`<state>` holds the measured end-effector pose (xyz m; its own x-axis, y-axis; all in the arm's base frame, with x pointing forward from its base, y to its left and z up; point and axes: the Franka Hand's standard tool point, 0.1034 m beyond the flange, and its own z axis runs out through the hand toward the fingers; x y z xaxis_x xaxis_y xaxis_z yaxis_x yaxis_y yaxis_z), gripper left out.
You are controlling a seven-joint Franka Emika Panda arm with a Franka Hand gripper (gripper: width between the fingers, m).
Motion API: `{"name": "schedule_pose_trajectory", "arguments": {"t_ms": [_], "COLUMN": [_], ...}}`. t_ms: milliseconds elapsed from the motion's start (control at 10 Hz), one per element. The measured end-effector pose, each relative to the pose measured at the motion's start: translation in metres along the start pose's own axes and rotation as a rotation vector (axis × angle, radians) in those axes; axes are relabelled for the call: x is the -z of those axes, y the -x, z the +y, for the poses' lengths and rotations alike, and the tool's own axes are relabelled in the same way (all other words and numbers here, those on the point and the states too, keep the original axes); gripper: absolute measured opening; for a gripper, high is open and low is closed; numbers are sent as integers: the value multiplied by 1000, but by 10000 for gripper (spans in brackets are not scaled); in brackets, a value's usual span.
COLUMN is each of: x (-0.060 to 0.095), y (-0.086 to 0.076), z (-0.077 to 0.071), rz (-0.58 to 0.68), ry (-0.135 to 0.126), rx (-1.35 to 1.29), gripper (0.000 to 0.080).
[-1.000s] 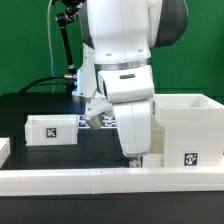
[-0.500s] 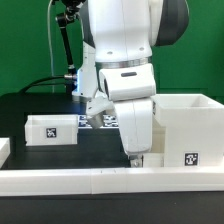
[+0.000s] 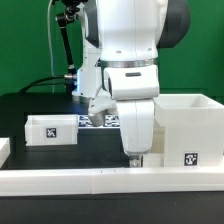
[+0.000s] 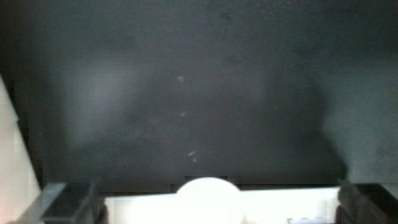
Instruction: Assemble drawer
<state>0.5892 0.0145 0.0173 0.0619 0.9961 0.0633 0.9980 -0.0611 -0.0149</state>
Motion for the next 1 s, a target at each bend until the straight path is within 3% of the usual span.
{"name": "schedule_pose_trajectory", "arguments": {"t_ms": [1000], "x": [0], "y": [-8], "z": [-3], "rz": [2], "ry": [-7], "rx": [53], "gripper": [649]}}
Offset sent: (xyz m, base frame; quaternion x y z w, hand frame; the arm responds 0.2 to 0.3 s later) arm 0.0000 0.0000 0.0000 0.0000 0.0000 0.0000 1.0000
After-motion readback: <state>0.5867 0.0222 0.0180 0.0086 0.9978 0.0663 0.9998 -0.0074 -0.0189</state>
